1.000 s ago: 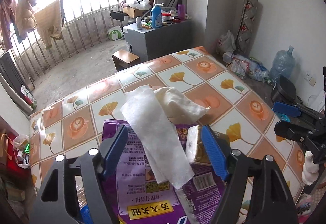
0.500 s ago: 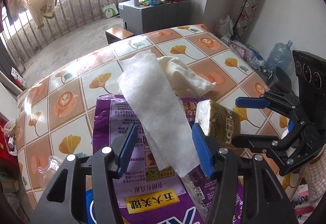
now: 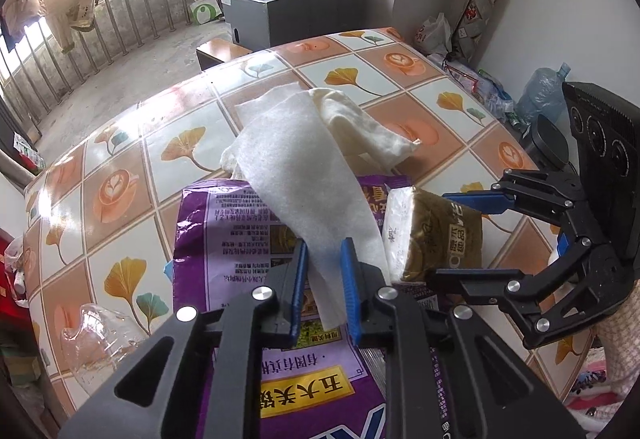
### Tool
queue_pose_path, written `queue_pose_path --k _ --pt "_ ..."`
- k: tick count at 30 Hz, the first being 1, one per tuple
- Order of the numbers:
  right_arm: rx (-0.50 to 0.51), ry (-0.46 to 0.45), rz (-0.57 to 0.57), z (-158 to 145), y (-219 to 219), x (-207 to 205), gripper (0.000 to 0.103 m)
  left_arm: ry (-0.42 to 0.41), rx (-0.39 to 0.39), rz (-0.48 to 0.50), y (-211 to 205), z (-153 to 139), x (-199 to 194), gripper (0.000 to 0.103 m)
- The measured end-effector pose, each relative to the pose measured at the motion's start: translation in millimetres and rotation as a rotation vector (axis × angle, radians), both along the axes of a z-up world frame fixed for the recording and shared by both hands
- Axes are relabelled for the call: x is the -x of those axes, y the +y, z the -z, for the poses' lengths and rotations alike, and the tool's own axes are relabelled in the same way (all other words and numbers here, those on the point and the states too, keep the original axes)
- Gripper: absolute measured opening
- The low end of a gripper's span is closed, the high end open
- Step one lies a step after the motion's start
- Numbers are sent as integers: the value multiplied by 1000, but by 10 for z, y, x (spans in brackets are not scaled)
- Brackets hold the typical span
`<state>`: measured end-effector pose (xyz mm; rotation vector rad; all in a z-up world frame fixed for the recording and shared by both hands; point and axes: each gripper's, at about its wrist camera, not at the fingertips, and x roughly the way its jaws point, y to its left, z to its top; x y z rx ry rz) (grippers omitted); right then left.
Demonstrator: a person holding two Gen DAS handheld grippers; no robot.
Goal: Collect trash
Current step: 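Grasp the white tissue with the left tool while the right tool grasps the gold LOVE pack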
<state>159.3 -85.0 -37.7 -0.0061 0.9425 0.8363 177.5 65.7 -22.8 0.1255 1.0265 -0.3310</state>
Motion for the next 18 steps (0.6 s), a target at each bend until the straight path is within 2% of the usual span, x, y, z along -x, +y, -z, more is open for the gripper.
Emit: queue_pose_path --k 6,18 --pt "-1 -6 20 1 -44 56 61 -28 36 1 26 -76 56 4" --pt "-114 9 174 -131 -470 156 61 -149 158 43 42 -570 294 2"
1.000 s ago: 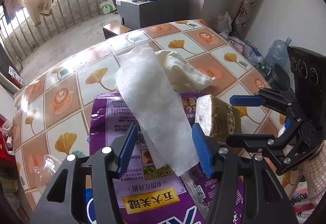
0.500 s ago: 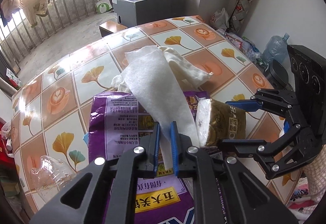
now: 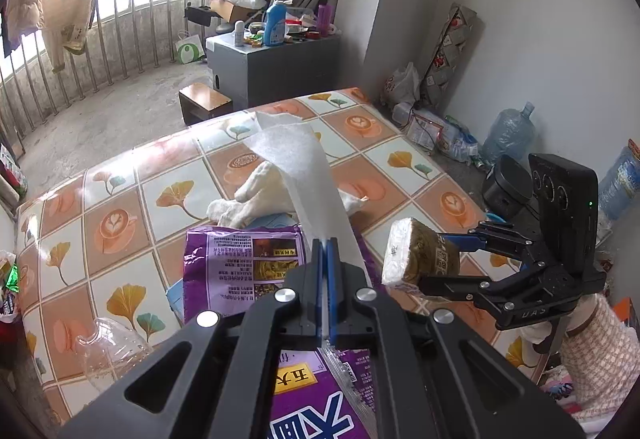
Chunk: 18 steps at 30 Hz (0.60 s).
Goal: Collect trash
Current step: 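Grasp the white tissue with the left tool while the right tool grasps the gold LOVE pack, then carry the tissue and gold pack over the blue basket and open both tools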
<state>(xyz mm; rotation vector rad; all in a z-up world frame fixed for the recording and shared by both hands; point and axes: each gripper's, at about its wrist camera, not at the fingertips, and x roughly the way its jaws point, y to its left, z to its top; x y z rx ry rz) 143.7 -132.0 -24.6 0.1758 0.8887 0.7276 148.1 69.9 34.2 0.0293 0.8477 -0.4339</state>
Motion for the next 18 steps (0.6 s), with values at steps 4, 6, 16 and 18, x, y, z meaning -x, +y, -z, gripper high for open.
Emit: queue_pose_path --k 4,6,16,18 --pt "-34 -17 67 -107 -183 119 61 -35 25 18 -47 -166 89 2" --pt "-60 -26 104 -168 -302 176 61 -46 44 34 -91 -240 131 2" --pt "-144 -74 377 -350 -1172 534 61 -65 124 156 -703 -413 221 2" --pt "-161 -68 460 -342 -1417 604 61 -63 131 197 -910 -414 220 2"
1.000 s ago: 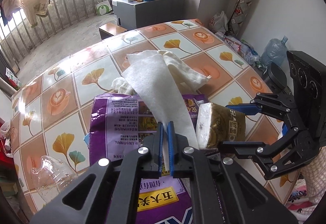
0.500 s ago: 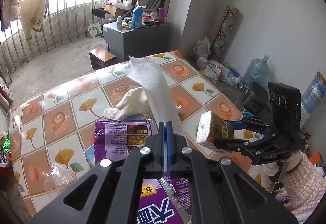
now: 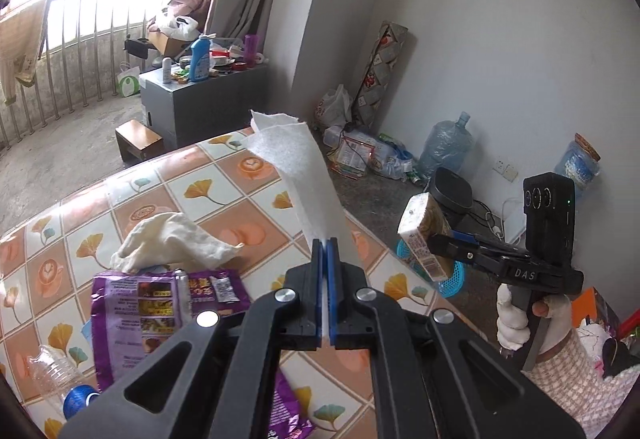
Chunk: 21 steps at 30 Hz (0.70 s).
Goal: Collect trash
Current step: 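Carry the tissue and gold pack over the blue basket and open both tools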
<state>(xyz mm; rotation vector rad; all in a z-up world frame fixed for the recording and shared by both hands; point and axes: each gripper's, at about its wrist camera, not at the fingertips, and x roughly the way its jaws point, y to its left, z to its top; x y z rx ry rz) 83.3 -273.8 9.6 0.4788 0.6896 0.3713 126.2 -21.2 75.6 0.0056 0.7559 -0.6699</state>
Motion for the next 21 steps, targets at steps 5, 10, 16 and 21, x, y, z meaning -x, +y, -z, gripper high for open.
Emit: queue_pose_path --k 5,10,16,21 --pt "-33 38 243 84 -666 270 61 14 21 114 -648 17 -67 2" --pt "-101 98 476 277 -1280 570 61 46 8 237 -1445 130 -151 2" --pt "-199 202 704 621 -1882 849 61 90 -81 405 -2566 468 -172 2" --pt "-266 256 819 914 -2375 905 61 140 -154 508 -3458 866 -195 2"
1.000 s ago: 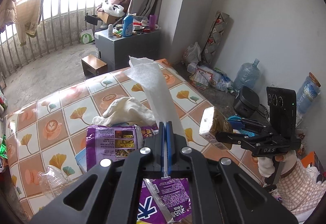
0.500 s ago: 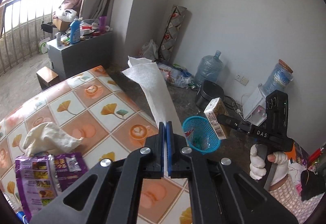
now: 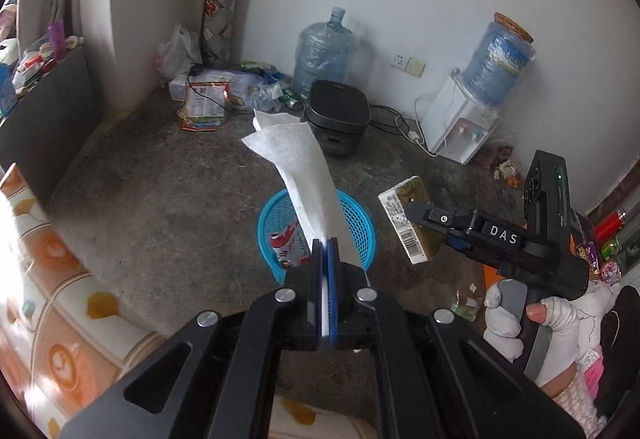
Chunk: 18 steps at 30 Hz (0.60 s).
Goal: Collect trash
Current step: 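Carry the tissue and gold pack over the blue basket and open both tools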
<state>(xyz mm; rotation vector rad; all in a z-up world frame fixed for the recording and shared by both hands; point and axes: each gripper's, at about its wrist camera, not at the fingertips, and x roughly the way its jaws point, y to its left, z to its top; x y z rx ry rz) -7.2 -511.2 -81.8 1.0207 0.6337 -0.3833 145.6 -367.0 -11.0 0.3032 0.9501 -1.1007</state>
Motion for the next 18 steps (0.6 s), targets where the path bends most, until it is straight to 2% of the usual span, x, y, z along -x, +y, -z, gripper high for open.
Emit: queue_pose_path --k 3,5,6,7,8,11,12,15,18 --pt "-40 15 79 222 -278 -53 64 0 -25 41 -496 262 -29 2" --pt "-32 57 127 408 -449 -112 77 6 -41 57 -795 469 -81 16" --pt "-39 119 154 526 -520 -145 78 13 -55 53 -918 579 -104 33" --pt "-53 172 180 624 -569 -141 78 13 -73 34 -1007 677 -128 42" --pt "-69 190 198 686 -589 -103 78 20 -81 20 -1054 751 -136 42" --pt "-75 190 217 746 -523 14 78 77 -57 12 -1078 833 -123 46" --pt "-61 197 217 746 -490 36 78 72 -50 14 -1058 831 -100 51" --pt "-23 213 226 712 -388 94 78 49 -43 13 -932 774 -75 54" --pt "39 212 237 597 -299 134 78 54 -1 -22 -722 629 -119 62"
